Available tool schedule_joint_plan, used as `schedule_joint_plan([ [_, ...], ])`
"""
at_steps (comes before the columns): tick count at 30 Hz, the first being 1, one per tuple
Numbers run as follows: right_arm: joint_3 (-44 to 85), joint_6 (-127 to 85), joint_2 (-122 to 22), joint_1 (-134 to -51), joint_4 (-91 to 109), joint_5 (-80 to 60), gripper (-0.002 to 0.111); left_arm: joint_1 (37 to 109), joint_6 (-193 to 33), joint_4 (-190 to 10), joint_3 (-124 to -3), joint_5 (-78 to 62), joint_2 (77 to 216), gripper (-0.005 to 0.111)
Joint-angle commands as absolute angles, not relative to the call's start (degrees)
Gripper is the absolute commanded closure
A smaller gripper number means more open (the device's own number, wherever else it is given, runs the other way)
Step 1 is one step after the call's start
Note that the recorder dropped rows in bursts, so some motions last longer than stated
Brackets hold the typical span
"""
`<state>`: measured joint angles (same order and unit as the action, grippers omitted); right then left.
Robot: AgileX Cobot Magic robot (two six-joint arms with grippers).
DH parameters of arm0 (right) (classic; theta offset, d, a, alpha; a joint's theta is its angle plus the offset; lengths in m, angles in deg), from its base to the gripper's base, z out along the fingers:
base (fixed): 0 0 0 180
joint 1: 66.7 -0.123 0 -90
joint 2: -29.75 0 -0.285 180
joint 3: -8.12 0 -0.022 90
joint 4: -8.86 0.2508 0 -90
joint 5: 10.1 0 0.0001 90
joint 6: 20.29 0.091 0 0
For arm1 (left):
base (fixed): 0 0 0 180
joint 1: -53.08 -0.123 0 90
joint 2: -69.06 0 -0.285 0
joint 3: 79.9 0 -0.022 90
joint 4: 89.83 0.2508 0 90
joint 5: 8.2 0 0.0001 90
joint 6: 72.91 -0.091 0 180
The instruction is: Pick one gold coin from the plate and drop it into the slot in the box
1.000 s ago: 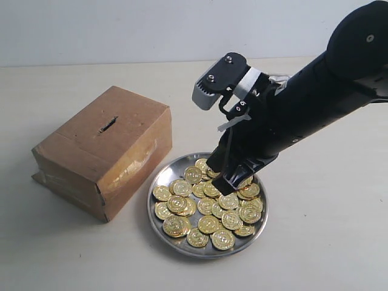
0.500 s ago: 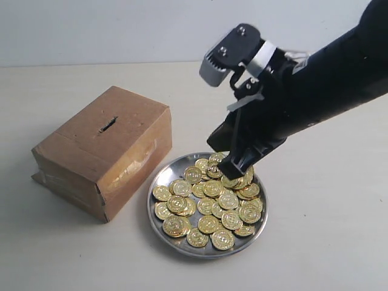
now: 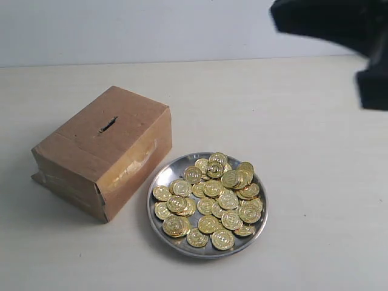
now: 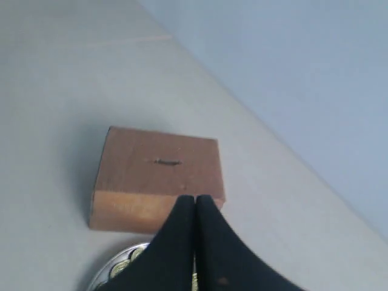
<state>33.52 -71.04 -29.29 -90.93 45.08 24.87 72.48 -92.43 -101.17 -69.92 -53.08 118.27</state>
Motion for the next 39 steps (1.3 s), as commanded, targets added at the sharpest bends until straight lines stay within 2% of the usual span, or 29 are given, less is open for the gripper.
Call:
schedule_joint_plan([
  [1,33.5,-71.2,-20.2,-84.3,45.3,24.5,0.108,67.8,-92.2,-101.2,-70.2,-53.1,112.0,0.054],
  [8,33.5,-71.2,-4.1,-69.4,45.3,24.5,0.108,62.1,-92.2,-101.2,-70.2,-53.1,102.4,0.054],
  [11,33.5,-71.2,2.6,-65.6,45.3,24.5,0.108,60.2,-92.2,-101.2,-70.2,-53.1,98.4,0.054],
  [20,33.5,-71.2,15.6,-64.7,46.3,24.5,0.108,59.7,-92.2,-101.1,-70.2,-53.1,92.2,0.054],
  [31,33.5,-71.2,19.1,-58.7,46.4,24.5,0.108,55.8,-92.2,-101.0,-69.8,-53.1,88.0,0.054],
  [39,33.6,-71.2,20.6,-58.7,46.4,24.5,0.108,55.8,-92.2,-101.0,-59.0,-52.8,82.2,0.054],
])
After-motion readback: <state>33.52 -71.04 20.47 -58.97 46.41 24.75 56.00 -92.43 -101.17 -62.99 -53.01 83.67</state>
